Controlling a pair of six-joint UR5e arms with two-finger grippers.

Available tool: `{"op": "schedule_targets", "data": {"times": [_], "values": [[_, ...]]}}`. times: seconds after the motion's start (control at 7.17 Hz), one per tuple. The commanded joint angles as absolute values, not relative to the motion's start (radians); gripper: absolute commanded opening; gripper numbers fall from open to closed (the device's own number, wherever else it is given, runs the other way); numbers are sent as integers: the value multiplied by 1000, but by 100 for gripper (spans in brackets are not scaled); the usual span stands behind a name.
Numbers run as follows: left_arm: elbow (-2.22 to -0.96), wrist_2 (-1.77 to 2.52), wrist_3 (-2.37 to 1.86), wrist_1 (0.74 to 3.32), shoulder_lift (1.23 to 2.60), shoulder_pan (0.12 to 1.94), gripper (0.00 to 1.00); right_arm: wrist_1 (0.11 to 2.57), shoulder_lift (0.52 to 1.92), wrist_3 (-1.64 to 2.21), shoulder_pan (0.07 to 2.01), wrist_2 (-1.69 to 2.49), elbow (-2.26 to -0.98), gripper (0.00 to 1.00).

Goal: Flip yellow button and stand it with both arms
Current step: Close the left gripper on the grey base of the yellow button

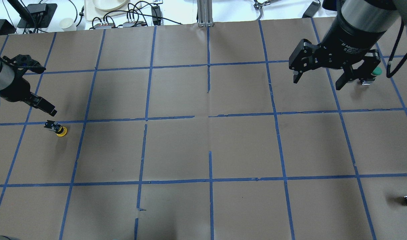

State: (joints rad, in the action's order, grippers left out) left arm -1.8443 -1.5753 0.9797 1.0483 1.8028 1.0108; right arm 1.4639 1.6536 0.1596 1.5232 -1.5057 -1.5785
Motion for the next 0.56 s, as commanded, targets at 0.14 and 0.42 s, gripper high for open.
{"op": "schedule_targets", "data": {"times": [0.14, 0.42], "values": [[-1900, -1569, 919, 1019, 1833, 962, 97, 1465, 1654, 163, 1523, -1511, -1578, 100], [-1930, -1568, 899, 1019, 1848, 966, 95, 1466, 1654, 155, 1523, -1517, -1578, 100]]}}
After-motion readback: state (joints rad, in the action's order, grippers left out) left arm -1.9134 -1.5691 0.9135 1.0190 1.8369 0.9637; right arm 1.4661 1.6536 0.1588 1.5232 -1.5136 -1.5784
